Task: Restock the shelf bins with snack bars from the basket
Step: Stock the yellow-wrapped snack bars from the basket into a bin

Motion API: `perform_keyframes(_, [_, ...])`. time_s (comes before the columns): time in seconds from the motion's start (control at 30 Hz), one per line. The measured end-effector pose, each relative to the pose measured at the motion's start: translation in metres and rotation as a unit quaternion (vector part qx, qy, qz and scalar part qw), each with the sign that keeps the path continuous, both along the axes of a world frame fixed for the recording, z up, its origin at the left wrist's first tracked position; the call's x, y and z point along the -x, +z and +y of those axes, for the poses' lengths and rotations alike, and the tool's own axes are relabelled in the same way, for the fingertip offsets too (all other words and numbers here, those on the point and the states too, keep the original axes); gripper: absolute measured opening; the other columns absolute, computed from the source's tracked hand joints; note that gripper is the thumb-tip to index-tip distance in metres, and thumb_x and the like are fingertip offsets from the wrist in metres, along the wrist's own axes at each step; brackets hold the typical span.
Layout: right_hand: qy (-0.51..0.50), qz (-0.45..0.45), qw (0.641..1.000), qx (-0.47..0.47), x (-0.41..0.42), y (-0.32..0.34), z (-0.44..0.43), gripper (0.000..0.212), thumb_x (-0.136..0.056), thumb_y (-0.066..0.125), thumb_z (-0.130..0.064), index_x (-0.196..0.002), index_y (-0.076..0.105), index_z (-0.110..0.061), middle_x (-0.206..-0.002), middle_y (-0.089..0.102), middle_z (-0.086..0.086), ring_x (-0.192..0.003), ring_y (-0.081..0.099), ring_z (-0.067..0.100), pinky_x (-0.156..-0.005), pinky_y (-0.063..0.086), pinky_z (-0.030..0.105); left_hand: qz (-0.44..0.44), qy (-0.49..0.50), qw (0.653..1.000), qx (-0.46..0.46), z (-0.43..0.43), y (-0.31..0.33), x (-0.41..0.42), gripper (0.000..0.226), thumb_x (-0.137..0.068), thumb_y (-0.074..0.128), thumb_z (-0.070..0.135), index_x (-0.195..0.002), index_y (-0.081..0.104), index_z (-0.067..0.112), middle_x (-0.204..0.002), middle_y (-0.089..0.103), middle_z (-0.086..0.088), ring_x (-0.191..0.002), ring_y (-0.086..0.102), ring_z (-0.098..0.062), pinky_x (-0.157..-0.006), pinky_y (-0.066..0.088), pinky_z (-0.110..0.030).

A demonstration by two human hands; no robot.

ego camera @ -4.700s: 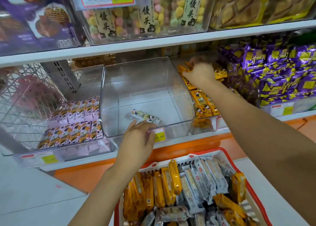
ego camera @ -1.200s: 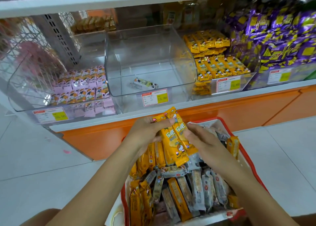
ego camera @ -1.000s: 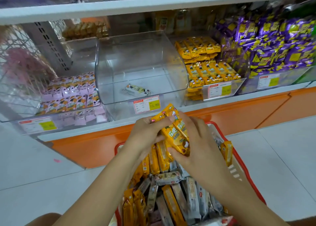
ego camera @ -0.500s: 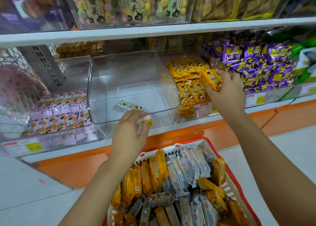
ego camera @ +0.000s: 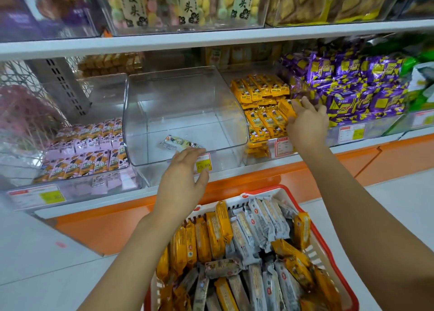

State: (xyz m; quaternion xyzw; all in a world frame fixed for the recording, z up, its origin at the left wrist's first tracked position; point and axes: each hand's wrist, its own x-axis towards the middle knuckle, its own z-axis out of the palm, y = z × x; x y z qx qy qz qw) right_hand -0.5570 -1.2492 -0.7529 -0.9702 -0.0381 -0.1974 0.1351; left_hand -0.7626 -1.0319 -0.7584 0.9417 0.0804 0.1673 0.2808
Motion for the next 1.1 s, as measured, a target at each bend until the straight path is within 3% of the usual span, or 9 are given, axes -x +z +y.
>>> perform_keyframes(0.23, [0.059, -0.055, 0.995, -0.062, 0.044, -0.007, 0.002, 0.046, -0.097, 0.049, -0.024, -0.139, 0.045, -0.007, -0.148, 0.040, 0.015, -0.130, 0.035, 0.038, -0.107, 0.027, 0.046, 0.005, -0.040, 0.999, -0.010, 0.003, -0.004, 0.024, 0.052, -0.096, 0.051, 0.024, -0.146, 0.034, 0.021, -0.154, 0.027, 0.009, -0.141, 0.017, -0.001, -0.104, 0.009, -0.008])
perform_keyframes(0.33, [0.168, -0.130, 0.966, -0.148, 0.104, -0.018, 0.019, 0.024, -0.093, 0.055, -0.017, -0.114, 0.059, -0.005, -0.118, 0.054, 0.015, -0.113, 0.047, 0.033, -0.096, 0.039, 0.049, -0.010, -0.009, 1.000, 0.017, 0.004, -0.008, 0.045, 0.042, -0.097, 0.050, 0.023, -0.138, 0.048, 0.015, -0.144, 0.045, 0.001, -0.132, 0.041, -0.012, -0.100, 0.023, -0.011])
perform_keyframes(0.47, [0.278, 0.023, 0.944, -0.178, 0.177, -0.054, 0.048, 0.009, -0.094, 0.056, -0.016, -0.093, 0.063, -0.010, -0.092, 0.059, 0.004, -0.085, 0.053, 0.018, -0.077, 0.048, 0.041, 0.107, 0.047, 0.993, 0.021, 0.019, -0.024, 0.066, 0.024, -0.095, 0.052, 0.026, -0.107, 0.067, 0.012, -0.108, 0.065, -0.003, -0.100, 0.060, -0.021, -0.074, 0.039, -0.022])
perform_keyframes(0.6, [0.267, 0.273, 0.914, -0.133, 0.221, -0.108, 0.089, 0.035, -0.098, 0.053, -0.030, -0.127, 0.051, -0.012, -0.106, 0.064, 0.007, -0.090, 0.063, 0.024, -0.072, 0.050, 0.031, 0.329, 0.098, 0.939, 0.010, 0.048, -0.061, 0.085, 0.039, -0.095, 0.051, 0.037, -0.070, 0.057, 0.008, -0.063, 0.049, -0.001, -0.058, 0.048, -0.015, -0.050, 0.030, -0.024])
perform_keyframes(0.7, [0.220, 0.406, 0.882, -0.096, 0.240, -0.148, 0.122, 0.059, -0.097, 0.053, -0.035, -0.145, 0.029, -0.010, -0.110, 0.063, 0.011, -0.088, 0.065, 0.026, -0.067, 0.054, 0.036, 0.463, 0.091, 0.882, -0.011, 0.062, -0.092, 0.105, 0.044, -0.096, 0.045, 0.040, -0.065, 0.046, 0.010, -0.065, 0.041, 0.000, -0.056, 0.040, -0.009, -0.049, 0.030, -0.021])
perform_keyframes(0.77, [0.168, 0.458, 0.866, -0.106, 0.247, -0.167, 0.140, 0.079, -0.096, 0.055, -0.037, -0.153, 0.007, -0.010, -0.134, 0.049, 0.016, -0.096, 0.064, 0.027, -0.065, 0.051, 0.032, 0.511, 0.072, 0.856, 0.017, 0.065, -0.105, 0.116, 0.040, -0.097, 0.045, 0.035, -0.069, 0.048, 0.007, -0.069, 0.039, 0.000, -0.058, 0.037, -0.008, -0.050, 0.028, -0.020])
perform_keyframes(0.87, [0.116, 0.467, 0.867, -0.132, 0.256, -0.186, 0.162, 0.091, -0.094, 0.057, -0.038, -0.153, -0.007, -0.011, -0.157, 0.013, 0.014, -0.119, 0.054, 0.031, -0.080, 0.049, 0.035, 0.541, 0.050, 0.838, 0.044, 0.062, -0.110, 0.124, 0.042, -0.096, 0.047, 0.025, -0.058, 0.034, 0.012, -0.062, 0.032, -0.001, -0.052, 0.030, -0.011, -0.047, 0.021, -0.022])
perform_keyframes(1.0, [0.111, 0.429, 0.886, -0.133, 0.265, -0.199, 0.187, 0.084, -0.094, 0.059, -0.028, -0.153, 0.001, -0.014, -0.150, 0.012, 0.016, -0.134, 0.032, 0.034, -0.097, 0.047, 0.039, 0.538, 0.044, 0.840, 0.059, 0.063, -0.110, 0.122, 0.042, -0.096, 0.045, 0.019, -0.057, 0.031, 0.013, -0.061, 0.028, -0.002, -0.051, 0.026, -0.012, -0.046, 0.019, -0.022])
perform_keyframes(1.1, [0.116, 0.393, 0.905, -0.115, 0.258, -0.204, 0.190, 0.075, -0.093, 0.059, -0.027, -0.150, 0.012, -0.012, -0.148, 0.018, 0.016, -0.131, 0.033, 0.033, -0.098, 0.045, 0.038, 0.529, 0.045, 0.845, 0.070, 0.065, -0.110, 0.120, 0.036, -0.096, 0.046, 0.019, -0.061, 0.037, 0.018, -0.065, 0.037, 0.003, -0.054, 0.034, -0.006, -0.047, 0.028, -0.016])
